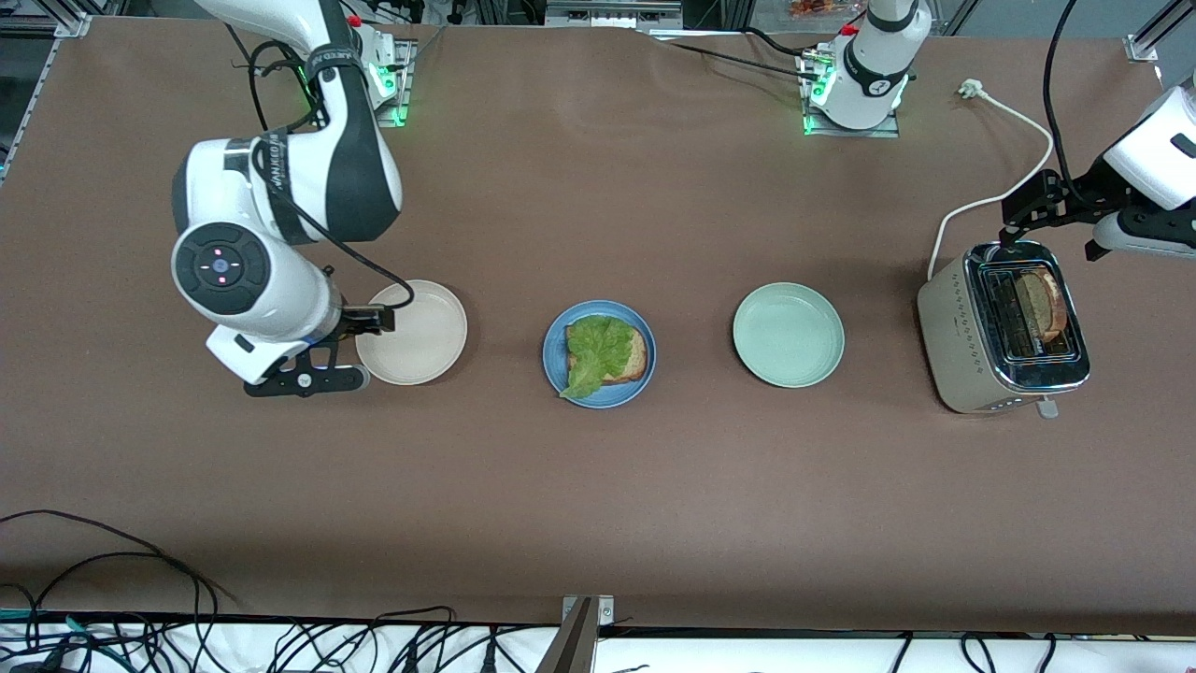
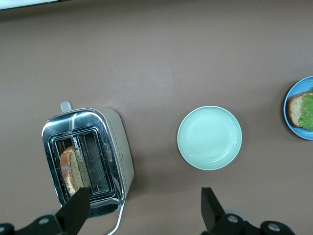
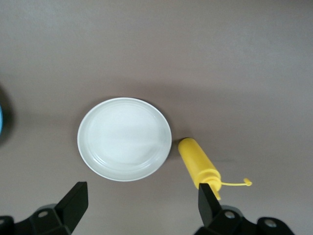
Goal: Make sandwich in blue plate with both arms
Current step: 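Release the lettuce onto the toast and raise the right gripper, then move the right gripper back toward the yellow squeeze bottle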
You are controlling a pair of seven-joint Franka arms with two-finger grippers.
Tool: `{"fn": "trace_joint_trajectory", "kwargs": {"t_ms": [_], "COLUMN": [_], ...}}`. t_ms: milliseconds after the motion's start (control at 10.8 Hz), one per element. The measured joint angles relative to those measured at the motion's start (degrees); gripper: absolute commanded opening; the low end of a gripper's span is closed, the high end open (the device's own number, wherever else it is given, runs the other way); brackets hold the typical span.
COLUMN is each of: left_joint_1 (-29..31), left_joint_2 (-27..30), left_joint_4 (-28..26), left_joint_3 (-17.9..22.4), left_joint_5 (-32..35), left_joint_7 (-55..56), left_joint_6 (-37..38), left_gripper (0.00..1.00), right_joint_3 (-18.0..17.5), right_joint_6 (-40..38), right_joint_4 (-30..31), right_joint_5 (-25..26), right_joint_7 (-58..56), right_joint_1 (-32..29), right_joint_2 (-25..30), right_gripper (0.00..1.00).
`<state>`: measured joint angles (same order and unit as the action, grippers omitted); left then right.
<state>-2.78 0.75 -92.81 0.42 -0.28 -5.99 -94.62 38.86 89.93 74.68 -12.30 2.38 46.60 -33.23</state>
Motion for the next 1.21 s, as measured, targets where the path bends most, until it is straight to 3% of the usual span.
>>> {"fn": "trace_joint_trajectory", "kwargs": {"t_ms": [279, 557, 743, 1021, 1207], "left_joint_1": [0.00, 0.01, 0.04, 0.20, 0.27], "left_joint_2": [-0.02, -0.10, -0.18, -0.35, -0.46], "left_joint_4": [-0.08, -0.22, -0.27, -0.36, -0.83], "left_joint_3": [0.03, 0.11, 0.25, 0.54, 1.27], "left_joint_5": [0.00, 0.01, 0.01, 0.23, 0.94], "left_joint_7": [0.00, 0.00, 0.00, 0.00, 0.00], "left_joint_6": [0.00, 0.00, 0.00, 0.01, 0.01], "left_gripper": [1.00, 1.00, 1.00, 1.00, 1.00], "right_joint_3": [-0.58, -7.55, -9.42, -11.80, -13.64], "right_joint_6": [-0.25, 3.48, 9.92, 17.12, 20.57], "right_joint_4": [6.21, 18.63, 28.06, 37.13, 40.71], "right_joint_5": [0.03, 0.08, 0.08, -1.03, -5.82], "right_joint_7": [-6.86, -23.96, -36.40, -53.38, -65.64], "right_joint_1": [-3.41, -17.57, -24.23, -32.50, -37.79], "right_joint_2": [5.64, 15.23, 20.10, 22.44, 22.24], "right_gripper": [1.00, 1.00, 1.00, 1.00, 1.00]}}
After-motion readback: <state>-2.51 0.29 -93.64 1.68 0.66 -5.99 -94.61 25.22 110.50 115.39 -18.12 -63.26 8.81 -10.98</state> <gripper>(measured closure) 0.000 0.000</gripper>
